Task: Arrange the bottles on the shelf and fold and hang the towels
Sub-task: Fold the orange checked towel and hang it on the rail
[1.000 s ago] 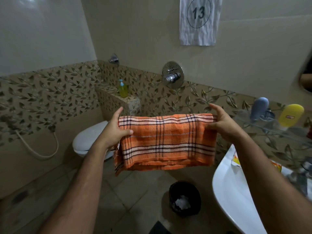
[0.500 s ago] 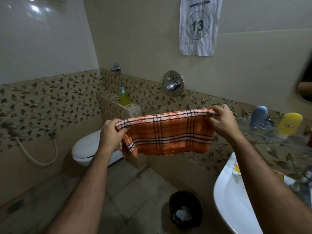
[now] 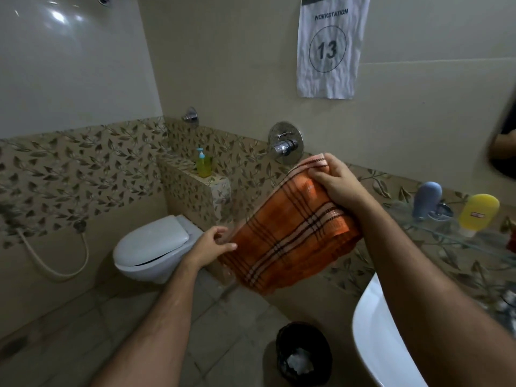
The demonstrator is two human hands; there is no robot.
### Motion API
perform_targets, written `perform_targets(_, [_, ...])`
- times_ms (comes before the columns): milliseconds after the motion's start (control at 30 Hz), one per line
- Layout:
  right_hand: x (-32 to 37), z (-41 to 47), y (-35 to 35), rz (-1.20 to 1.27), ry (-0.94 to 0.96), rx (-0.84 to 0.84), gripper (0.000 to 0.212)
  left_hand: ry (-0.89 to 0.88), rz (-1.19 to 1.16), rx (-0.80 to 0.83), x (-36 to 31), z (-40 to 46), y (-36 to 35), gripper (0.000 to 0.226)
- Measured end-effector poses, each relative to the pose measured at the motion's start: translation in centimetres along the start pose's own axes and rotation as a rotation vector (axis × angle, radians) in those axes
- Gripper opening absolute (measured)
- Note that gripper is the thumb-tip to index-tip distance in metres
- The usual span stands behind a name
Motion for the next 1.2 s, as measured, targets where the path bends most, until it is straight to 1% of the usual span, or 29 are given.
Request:
perform_targets(33, [0.3,0.3,-0.7,-0.073,0.031,0.046,0.011,-0.047,-0.033,0.050,-1.3,0.0,-0.5,0.075])
perform_targets(100, [0.8,0.5,-2.3,-0.238,0.054,0.137,0.019,-0.164,-0.138,0.126,-4.7,-0.1,-1.4,0.100])
perform_targets(133, [0.9,0.5,-3.0,-0.296,0.051,0.175,0.023,-0.222,-0.202,0.158,-6.6,-0.2,-2.0,0.105])
perform_targets(167, [0.9,0.4,-3.6,-0.327,0.053,0.218,0.024,-0.270,-0.262,0.182,-8.2,-0.1,-2.5,0.104])
perform_targets(233, [0.9,0.0,-4.4,-0.352,0.070,0.286,0.017,-0.324,-0.338,0.211,-10.8,0.0,-3.6,0.088])
perform_targets(333, [0.4,-0.3,-4.2,-0.348,0.055,0.282,0.019,-0.322,-0.345,0.198,-12.3,-0.1,-4.8,0.052])
perform_targets(367, [0.0,-0.3,-3.9,-0.349,0.028,0.287,0.026,-0.321,-0.353,0.170,-12.1,-0.1,-5.1,0.041])
perform_targets(400, [-0.3,-0.3,-3.5,-0.360,-0.024,0.311,0.039,-0.328,-0.362,0.135,-11.9,-0.2,-5.2,0.032])
perform_targets(433, [-0.8,-0.5,-3.1,-0.372,-0.101,0.357,0.059,-0.339,-0.371,0.100,-11.6,-0.1,-5.2,0.027])
perform_targets(467, [-1.3,-0.7,-2.9,-0.423,-0.187,0.408,0.080,-0.340,-0.381,0.069,-11.2,0.0,-5.3,0.024])
perform_targets(500, [-1.8,-0.9,-2.6,-0.515,-0.248,0.448,0.095,-0.332,-0.396,0.047,-10.8,0.0,-5.2,0.022])
perform_targets(533, [-2.2,-1.2,-2.4,-0.615,-0.281,0.473,0.099,-0.323,-0.407,0.034,-10.4,0.1,-5.0,0.021])
perform_targets(567, [-2.6,-1.3,-2.3,-0.674,-0.287,0.481,0.092,-0.311,-0.408,0.027,-9.9,0.2,-4.8,0.019])
perform_targets(600, [-2.8,-1.5,-2.3,-0.679,-0.280,0.470,0.079,-0.304,-0.408,0.033,-9.7,0.0,-4.5,0.018])
perform_targets(667, [-3.1,-1.8,-2.3,-0.578,-0.264,0.431,0.051,-0.275,-0.398,0.033,-8.9,0.0,-4.0,0.018])
perform_targets(700, [-3.1,-2.0,-2.5,-0.509,-0.252,0.413,0.043,-0.259,-0.388,0.018,-8.6,-0.1,-3.7,0.018])
perform_targets(767, [-2.9,-2.3,-3.0,-0.367,-0.237,0.376,0.036,-0.211,-0.372,-0.041,-8.0,-0.4,-3.0,0.020])
perform_targets(833, [-2.5,-2.3,-3.7,-0.278,-0.224,0.311,0.034,-0.178,-0.308,-0.145,-7.2,-0.3,-2.8,0.033])
perform_targets(867, [-2.1,-2.4,-4.2,-0.261,-0.225,0.273,0.034,-0.158,-0.257,-0.227,-7.1,-0.5,-2.7,0.039])
perform_targets(933, [-1.8,-2.3,-5.1,-0.276,-0.235,0.174,0.040,-0.164,-0.192,-0.415,-7.7,-1.8,-2.8,0.037])
perform_targets(967, [-1.9,-2.2,-5.5,-0.298,-0.234,0.118,0.043,-0.188,-0.236,-0.424,-8.1,-2.4,-3.3,0.034])
perform_targets(1000, [-1.9,-2.2,-5.9,-0.315,-0.230,0.073,0.047,-0.227,-0.317,-0.371,-8.9,-2.8,-4.1,0.032])
perform_targets(1033, [-1.9,-2.3,-6.2,-0.328,-0.225,0.039,0.050,-0.243,-0.406,-0.257,-9.4,-3.0,-5.1,0.036])
perform_targets(1067, [-1.8,-2.4,-6.5,-0.329,-0.217,0.017,0.053,-0.252,-0.487,-0.127,-9.9,-3.3,-6.2,0.047])
perform_targets(1100, [-1.8,-2.6,-6.7,-0.308,-0.213,0.009,0.056,-0.255,-0.544,-0.025,-10.1,-3.4,-7.1,0.065])
perform_targets(1133, [-1.6,-2.9,-6.9,-0.241,-0.221,0.022,0.056,-0.243,-0.580,0.037,-9.8,-3.2,-7.8,0.084])
perform_targets(1167, [-1.5,-3.3,-7.1,-0.132,-0.248,0.050,0.052,-0.238,-0.608,0.060,-9.6,-3.1,-8.1,0.095])
perform_targets(1200, [-1.4,-3.7,-7.2,-0.004,-0.283,0.091,0.045,-0.246,-0.642,0.057,-9.5,-3.1,-8.2,0.097])
Point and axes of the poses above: each hand's wrist, its own z-axis towards the middle knuckle, its own y-axis out of the back of the hand, x = y × z, the point moved 4 cm from there along z, towards the middle knuckle, and after that the axes turned 7 degrees about -y, right-handed, at the moved point
